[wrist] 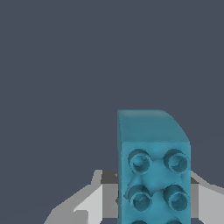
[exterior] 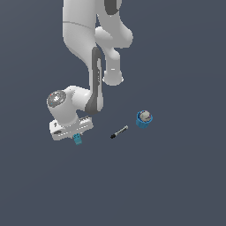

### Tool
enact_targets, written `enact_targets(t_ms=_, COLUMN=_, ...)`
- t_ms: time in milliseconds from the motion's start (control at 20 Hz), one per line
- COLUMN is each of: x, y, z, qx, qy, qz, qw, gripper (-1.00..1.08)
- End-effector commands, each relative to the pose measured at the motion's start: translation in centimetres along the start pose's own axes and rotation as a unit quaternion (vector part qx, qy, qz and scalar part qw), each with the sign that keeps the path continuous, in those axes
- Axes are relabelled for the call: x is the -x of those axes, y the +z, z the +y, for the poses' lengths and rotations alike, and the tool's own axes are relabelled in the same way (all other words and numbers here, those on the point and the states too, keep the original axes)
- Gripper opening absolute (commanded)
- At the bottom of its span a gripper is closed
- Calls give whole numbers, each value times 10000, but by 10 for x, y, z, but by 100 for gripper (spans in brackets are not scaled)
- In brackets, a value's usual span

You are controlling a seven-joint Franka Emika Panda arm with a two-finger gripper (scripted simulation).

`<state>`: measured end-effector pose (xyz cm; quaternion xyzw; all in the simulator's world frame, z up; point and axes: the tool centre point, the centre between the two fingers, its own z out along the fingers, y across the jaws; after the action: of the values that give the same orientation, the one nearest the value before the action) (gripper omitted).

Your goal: Pick up a designated object from a clutter of objects.

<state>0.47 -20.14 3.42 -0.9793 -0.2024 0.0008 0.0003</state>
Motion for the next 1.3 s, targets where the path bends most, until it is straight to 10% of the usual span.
enact_targets(t_ms=0, x=-5, y=-10, z=-8, qx=5, qy=-5, qz=7, qw=10000, gripper=-100)
enact_targets(t_ms=1250, x=-93, y=-217, z=-193, qx=23, qy=-2, qz=-1, qw=10000, gripper=-100)
